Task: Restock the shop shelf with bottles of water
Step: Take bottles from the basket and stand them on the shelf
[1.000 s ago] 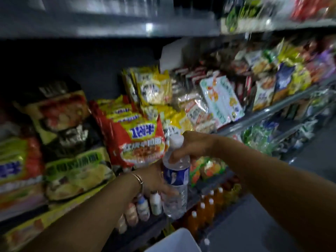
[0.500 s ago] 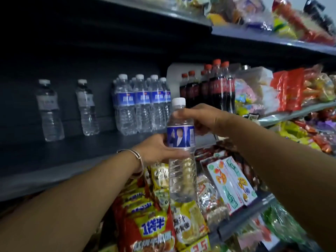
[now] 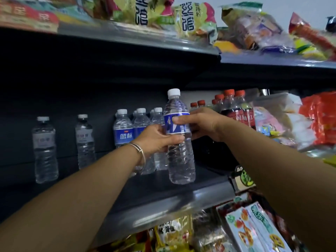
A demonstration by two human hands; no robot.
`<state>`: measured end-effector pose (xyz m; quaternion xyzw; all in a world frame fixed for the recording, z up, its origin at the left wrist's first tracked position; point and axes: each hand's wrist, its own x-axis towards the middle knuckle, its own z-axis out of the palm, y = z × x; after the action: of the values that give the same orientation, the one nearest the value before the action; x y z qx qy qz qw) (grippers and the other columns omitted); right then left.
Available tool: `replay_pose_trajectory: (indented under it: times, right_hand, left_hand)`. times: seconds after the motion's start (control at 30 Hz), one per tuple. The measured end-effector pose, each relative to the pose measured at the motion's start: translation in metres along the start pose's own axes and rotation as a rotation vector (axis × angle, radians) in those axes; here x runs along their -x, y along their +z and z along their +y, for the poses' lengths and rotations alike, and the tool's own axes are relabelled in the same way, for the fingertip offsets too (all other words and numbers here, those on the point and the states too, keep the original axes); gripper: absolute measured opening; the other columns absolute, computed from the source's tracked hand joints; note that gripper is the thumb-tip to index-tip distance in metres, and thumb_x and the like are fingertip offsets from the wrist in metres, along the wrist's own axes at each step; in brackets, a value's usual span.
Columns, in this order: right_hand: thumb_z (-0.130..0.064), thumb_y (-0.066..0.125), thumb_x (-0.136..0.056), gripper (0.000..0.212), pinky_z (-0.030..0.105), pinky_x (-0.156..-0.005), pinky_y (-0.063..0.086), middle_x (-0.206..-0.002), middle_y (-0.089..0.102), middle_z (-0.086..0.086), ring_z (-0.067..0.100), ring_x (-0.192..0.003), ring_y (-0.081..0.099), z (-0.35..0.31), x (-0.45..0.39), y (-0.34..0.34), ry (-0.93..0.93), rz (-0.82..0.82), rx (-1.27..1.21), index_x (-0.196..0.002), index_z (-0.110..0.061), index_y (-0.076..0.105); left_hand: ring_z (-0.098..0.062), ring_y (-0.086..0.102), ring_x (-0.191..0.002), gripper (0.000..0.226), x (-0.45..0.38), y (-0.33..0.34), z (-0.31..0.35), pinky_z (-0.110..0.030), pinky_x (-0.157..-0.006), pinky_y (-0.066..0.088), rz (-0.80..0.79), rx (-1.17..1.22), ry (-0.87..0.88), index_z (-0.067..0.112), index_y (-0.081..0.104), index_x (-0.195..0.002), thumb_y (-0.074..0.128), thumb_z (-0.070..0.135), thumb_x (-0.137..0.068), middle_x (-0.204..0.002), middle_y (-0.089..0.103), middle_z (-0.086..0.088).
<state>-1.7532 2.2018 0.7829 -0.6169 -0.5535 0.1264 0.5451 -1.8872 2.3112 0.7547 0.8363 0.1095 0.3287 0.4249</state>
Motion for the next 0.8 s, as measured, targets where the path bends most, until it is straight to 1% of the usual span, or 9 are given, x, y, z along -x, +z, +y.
replay_pose_trajectory:
  times: [0.07,0.17,0.3,0.37,0.43,0.53,0.67,0.73,0.8]
  right_hand:
    - [-0.029,0.079,-0.071,0.047,0.043,-0.082,0.056,-0.092,0.072,0.017,0.032,-0.082,0.068,0.011,-0.019,-0.002,0.007,0.042,0.015,-0.102,0.004,0.067]
    - [-0.031,0.085,-0.063,0.052,0.034,-0.063,0.051,-0.07,0.062,0.011,0.02,-0.061,0.058,0.027,-0.038,0.005,0.04,0.118,0.031,-0.094,0.006,0.067]
    - [-0.053,0.086,-0.038,0.067,0.041,-0.063,0.052,-0.07,0.058,0.009,0.021,-0.066,0.056,0.052,-0.064,0.008,0.04,0.23,0.071,-0.081,-0.006,0.067]
    - [-0.057,0.085,-0.044,0.06,0.037,-0.057,0.048,-0.066,0.055,0.007,0.019,-0.062,0.053,0.058,-0.074,0.009,0.031,0.253,0.136,-0.07,-0.008,0.061]
    - [-0.055,0.084,-0.053,0.055,0.029,-0.052,0.041,-0.063,0.052,0.004,0.016,-0.056,0.048,0.063,-0.083,0.01,0.031,0.254,0.158,-0.068,-0.01,0.055]
    - [-0.059,0.082,-0.052,0.062,0.029,-0.057,0.049,-0.07,0.058,0.004,0.017,-0.062,0.055,0.069,-0.09,0.01,0.047,0.168,0.161,-0.076,-0.009,0.057]
    - [-0.029,0.082,-0.07,0.042,0.035,-0.08,0.052,-0.1,0.07,0.005,0.018,-0.088,0.064,0.077,-0.083,-0.003,0.119,-0.051,0.086,-0.106,-0.014,0.066]
    - [-0.008,0.074,-0.076,0.037,0.035,-0.081,0.053,-0.099,0.069,0.004,0.019,-0.089,0.064,0.084,-0.081,-0.008,0.156,-0.119,0.035,-0.11,-0.014,0.064]
    - [0.005,0.068,-0.076,0.033,0.037,-0.079,0.056,-0.09,0.069,0.004,0.02,-0.085,0.065,0.092,-0.082,-0.009,0.174,-0.105,-0.013,-0.104,-0.013,0.065]
  left_hand:
    - [-0.026,0.068,-0.096,0.032,-0.017,0.003,-0.009,-0.046,-0.093,0.051,0.042,-0.019,-0.018,0.012,0.062,-0.092,0.081,0.021,-0.067,-0.097,0.072,-0.011]
    - [-0.026,0.066,-0.087,0.02,-0.033,0.012,-0.023,-0.045,-0.085,0.055,0.102,-0.134,-0.026,0.014,0.055,-0.077,0.076,0.015,-0.075,-0.087,0.068,-0.011]
    - [-0.034,0.068,-0.085,0.032,-0.057,0.023,-0.043,-0.047,-0.078,0.057,0.23,-0.255,-0.099,0.013,0.049,-0.069,0.079,0.024,-0.073,-0.088,0.066,-0.021]
    - [-0.031,0.066,-0.077,0.039,-0.065,0.028,-0.048,-0.041,-0.074,0.056,0.226,-0.361,-0.127,0.016,0.05,-0.073,0.082,0.037,-0.065,-0.079,0.063,-0.013]
    - [-0.021,0.059,-0.067,0.045,-0.07,0.033,-0.05,-0.029,-0.056,0.046,0.21,-0.44,-0.144,0.016,0.05,-0.084,0.081,0.042,-0.064,-0.072,0.057,-0.004]
    - [-0.01,0.051,-0.065,0.043,-0.072,0.038,-0.051,-0.02,-0.049,0.034,0.284,-0.475,-0.157,0.014,0.052,-0.093,0.081,0.036,-0.068,-0.073,0.054,0.003]
    - [-0.023,0.06,-0.084,0.041,-0.075,0.038,-0.057,-0.029,-0.072,0.048,0.374,-0.428,-0.153,0.008,0.056,-0.093,0.084,0.022,-0.066,-0.089,0.062,-0.01]
    - [-0.022,0.06,-0.083,0.032,-0.076,0.039,-0.058,-0.033,-0.081,0.052,0.399,-0.421,-0.16,0.014,0.055,-0.077,0.084,0.017,-0.065,-0.087,0.063,-0.007]
    - [-0.023,0.064,-0.083,0.029,-0.078,0.041,-0.06,-0.033,-0.082,0.053,0.426,-0.399,-0.16,0.016,0.054,-0.07,0.082,0.012,-0.067,-0.086,0.067,-0.008]
